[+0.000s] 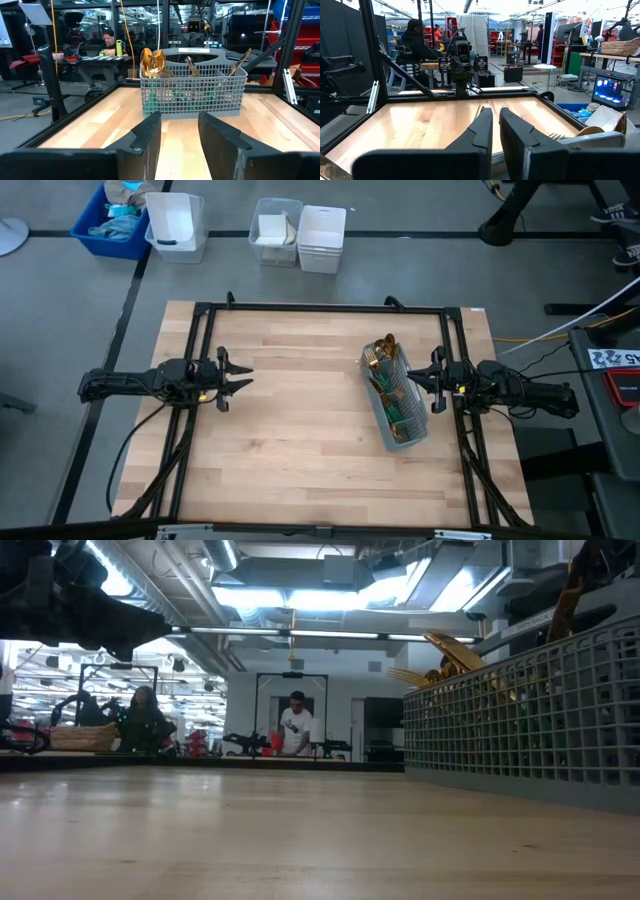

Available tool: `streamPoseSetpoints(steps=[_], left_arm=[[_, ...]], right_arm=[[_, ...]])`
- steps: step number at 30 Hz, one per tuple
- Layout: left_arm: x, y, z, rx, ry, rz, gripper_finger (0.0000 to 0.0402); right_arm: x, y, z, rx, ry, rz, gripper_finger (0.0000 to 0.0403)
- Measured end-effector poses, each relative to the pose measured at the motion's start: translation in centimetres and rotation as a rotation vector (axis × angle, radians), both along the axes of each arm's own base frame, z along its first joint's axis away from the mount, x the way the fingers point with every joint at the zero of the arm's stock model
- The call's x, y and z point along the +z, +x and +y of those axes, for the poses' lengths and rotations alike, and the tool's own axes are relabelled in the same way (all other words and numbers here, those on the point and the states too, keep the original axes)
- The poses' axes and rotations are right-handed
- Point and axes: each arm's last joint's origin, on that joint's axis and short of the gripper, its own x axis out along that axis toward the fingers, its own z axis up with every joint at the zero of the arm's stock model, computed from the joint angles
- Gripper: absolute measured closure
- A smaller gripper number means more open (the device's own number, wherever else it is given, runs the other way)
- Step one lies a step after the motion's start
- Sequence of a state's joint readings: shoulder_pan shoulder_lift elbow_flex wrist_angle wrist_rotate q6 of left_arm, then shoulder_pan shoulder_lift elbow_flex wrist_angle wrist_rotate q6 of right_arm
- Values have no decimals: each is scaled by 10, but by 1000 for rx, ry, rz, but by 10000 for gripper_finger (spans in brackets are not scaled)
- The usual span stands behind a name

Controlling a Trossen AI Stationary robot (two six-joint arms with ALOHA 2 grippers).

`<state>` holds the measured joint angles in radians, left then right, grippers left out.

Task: Sort silverware
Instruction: Return to home position

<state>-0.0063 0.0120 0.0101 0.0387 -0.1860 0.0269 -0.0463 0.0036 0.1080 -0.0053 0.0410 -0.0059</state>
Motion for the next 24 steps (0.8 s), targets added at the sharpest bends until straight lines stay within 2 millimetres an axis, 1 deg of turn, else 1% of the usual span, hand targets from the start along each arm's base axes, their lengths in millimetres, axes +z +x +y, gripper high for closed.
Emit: streamPoseSetpoints(steps=[10,18,23,24], left_arm=[[0,0,0,0,0,0,278],[0,0,0,0,0,0,278],[0,0,0,0,-1,1,278],[0,0,0,0,-1,1,278]], right_arm=[[4,-1,0,-16,-54,-19,366],[14,-2,0,-30,-69,-147,366],[-2,3,0,-8,-80,-214,366],[-1,2,0,-7,-77,-227,366]])
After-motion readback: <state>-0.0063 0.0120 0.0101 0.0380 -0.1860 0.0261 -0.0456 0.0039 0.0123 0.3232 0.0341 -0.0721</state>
